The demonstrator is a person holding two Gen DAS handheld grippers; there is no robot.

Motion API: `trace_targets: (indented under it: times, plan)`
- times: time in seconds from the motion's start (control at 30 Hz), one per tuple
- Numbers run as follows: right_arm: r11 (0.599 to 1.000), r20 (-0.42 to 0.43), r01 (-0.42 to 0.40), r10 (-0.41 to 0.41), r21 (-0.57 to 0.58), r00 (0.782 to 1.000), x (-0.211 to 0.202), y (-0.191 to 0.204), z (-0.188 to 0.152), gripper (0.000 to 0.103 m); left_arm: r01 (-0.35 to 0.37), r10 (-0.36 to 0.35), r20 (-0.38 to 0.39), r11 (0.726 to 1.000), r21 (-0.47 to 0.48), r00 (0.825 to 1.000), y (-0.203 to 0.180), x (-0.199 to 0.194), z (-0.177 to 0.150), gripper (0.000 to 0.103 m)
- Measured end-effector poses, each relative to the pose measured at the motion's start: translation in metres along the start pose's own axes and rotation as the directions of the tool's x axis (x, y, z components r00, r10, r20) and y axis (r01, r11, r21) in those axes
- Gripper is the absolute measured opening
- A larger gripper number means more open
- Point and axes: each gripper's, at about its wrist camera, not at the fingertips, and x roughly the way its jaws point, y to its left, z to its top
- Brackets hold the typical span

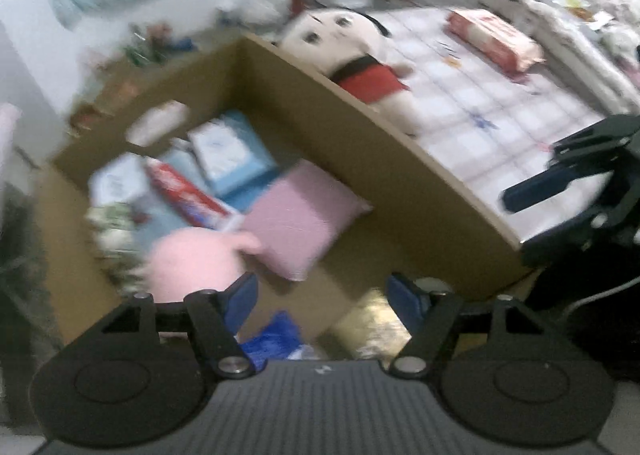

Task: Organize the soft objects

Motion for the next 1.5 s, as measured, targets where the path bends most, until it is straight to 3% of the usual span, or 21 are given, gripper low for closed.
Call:
trace_targets:
  times: [0.1,0.2,0.3,0.37,0.47,0.57,0.7,0.83,1.2,1.5]
  plan:
    - [0.999,0.027,0.039,-0.04,0.006,0.999,-0.01,0.003,-0.001,0.05,-0.079,0.08,0.019,0.996,-0.038,0.997,-0.001,-0.005,-0.009,0.063]
    - [0.999,0.054,0.048,-0.049,0.014,0.997,-0.025,0.006,-0.005,0.051,-0.077,0.084,0.059,0.991,-0.112,0.995,-0.005,-0.023,-0.022,0.063]
    - [0.997,0.091,0.079,-0.08,0.016,0.993,-0.037,0.01,-0.009,0.051,-0.146,0.156,0.071,0.981,-0.13,0.985,-0.022,-0.03,-0.035,0.067]
    - [0.994,0.135,0.107,-0.109,0.022,0.985,-0.044,0.013,-0.012,0.051,-0.208,0.229,0.103,0.961,-0.183,0.968,-0.035,-0.037,-0.044,0.077]
    - [0.989,0.209,0.14,-0.146,0.042,0.967,-0.055,0.018,-0.016,0.052,-0.23,0.288,0.162,0.925,-0.303,0.944,-0.045,-0.049,-0.054,0.089]
    - [0.986,0.265,0.157,-0.166,0.056,0.95,-0.066,0.025,-0.02,0.054,-0.244,0.336,0.211,0.898,-0.366,0.918,-0.058,-0.061,-0.06,0.094]
    - [0.982,0.318,0.179,-0.189,0.06,0.929,-0.079,0.036,-0.026,0.057,-0.295,0.44,0.265,0.844,-0.448,0.858,-0.076,-0.081,-0.064,0.101]
    - [0.975,0.361,0.216,-0.216,0.041,0.907,-0.089,0.05,-0.031,0.06,-0.292,0.481,0.286,0.808,-0.512,0.829,-0.084,-0.094,-0.066,0.103]
    - [0.97,0.424,0.239,-0.233,0.039,0.875,-0.114,0.071,-0.045,0.063,-0.321,0.528,0.301,0.785,-0.53,0.794,-0.103,-0.115,-0.072,0.103]
    - [0.969,0.43,0.244,-0.24,0.046,0.87,-0.116,0.076,-0.049,0.066,-0.31,0.523,0.3,0.783,-0.539,0.798,-0.102,-0.116,-0.079,0.103]
